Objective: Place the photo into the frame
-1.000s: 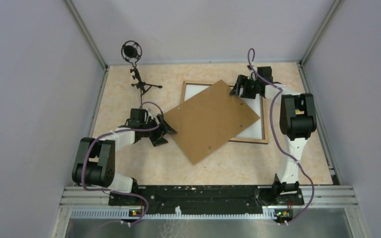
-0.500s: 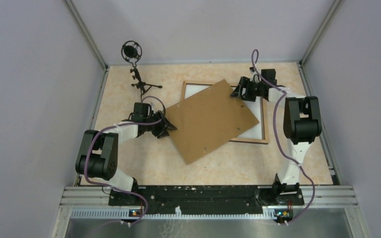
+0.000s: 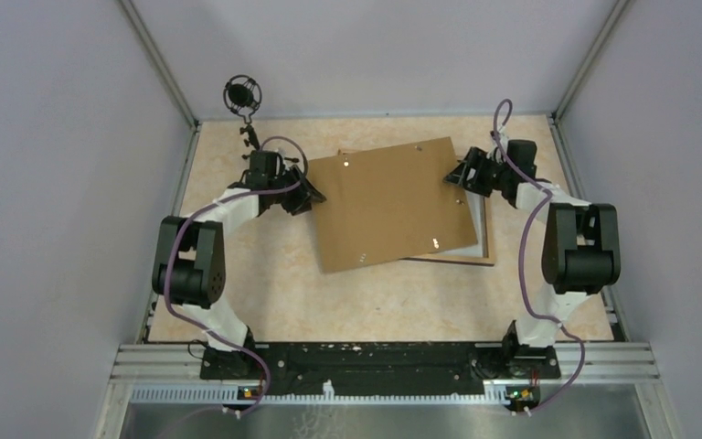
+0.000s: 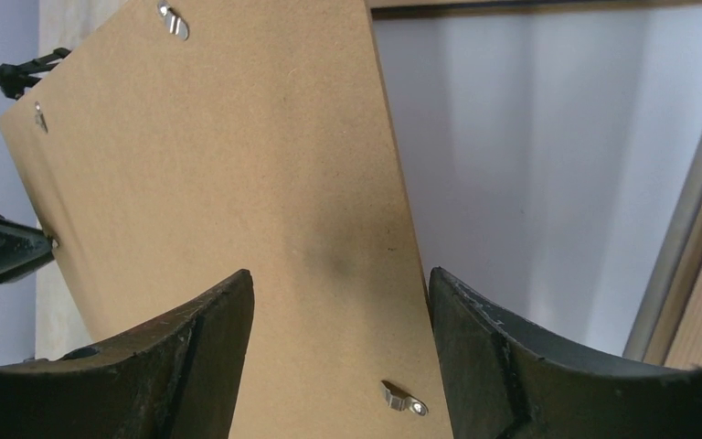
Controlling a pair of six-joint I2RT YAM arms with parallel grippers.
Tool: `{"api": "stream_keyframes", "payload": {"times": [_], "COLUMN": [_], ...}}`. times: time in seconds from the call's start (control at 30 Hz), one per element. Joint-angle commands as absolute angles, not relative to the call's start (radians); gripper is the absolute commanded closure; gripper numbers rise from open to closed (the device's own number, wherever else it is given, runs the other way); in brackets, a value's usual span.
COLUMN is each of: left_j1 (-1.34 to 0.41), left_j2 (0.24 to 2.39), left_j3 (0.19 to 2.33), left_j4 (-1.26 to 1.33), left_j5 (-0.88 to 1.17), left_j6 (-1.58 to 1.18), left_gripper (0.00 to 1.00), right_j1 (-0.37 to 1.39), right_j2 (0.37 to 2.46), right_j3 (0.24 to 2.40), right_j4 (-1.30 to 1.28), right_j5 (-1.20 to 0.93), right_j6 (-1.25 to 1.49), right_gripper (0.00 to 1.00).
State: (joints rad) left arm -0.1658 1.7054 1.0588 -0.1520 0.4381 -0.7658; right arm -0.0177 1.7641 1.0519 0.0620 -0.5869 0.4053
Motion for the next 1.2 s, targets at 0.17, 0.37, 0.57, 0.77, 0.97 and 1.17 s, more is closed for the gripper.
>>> {"api": "stream_keyframes", "payload": {"times": [0.17, 0.37, 0.57, 0.77, 0.97, 1.17], "left_j1": [-0.261, -0.304, -0.348, -0.37, -0.38, -0.397], "left_j2": [1.885, 1.972, 2.019, 2.034, 2.046, 2.052], "left_j3": [1.353, 1.46, 1.486, 1.46, 1.441, 1.434], "left_j4": [-0.022, -0.007, 0.044, 0.05, 0.057, 0.056], "left_j5": [0.477, 0.477, 0.483, 0.478, 0.474, 0.472], "left_j6": [-0.834, -0.861, -0.883, -0.887, -0.882, -0.874], "left_gripper": [0.53, 0.53, 0.54, 0.54, 0.54, 0.53], "right_j1": [0.008, -0.01, -0.048, -0.059, -0.074, -0.089], "right_j2": [1.712, 1.712, 1.701, 1.694, 1.685, 1.676], "right_j3": [1.003, 0.979, 0.949, 0.958, 0.949, 0.944], "right_j4": [0.117, 0.163, 0.262, 0.252, 0.229, 0.216], "right_j5": [-0.695, -0.689, -0.706, -0.69, -0.666, -0.66], "right_j6": [0.461, 0.482, 0.539, 0.523, 0.499, 0.487], "right_gripper": [0.33, 0.33, 0.33, 0.33, 0.33, 0.32]}}
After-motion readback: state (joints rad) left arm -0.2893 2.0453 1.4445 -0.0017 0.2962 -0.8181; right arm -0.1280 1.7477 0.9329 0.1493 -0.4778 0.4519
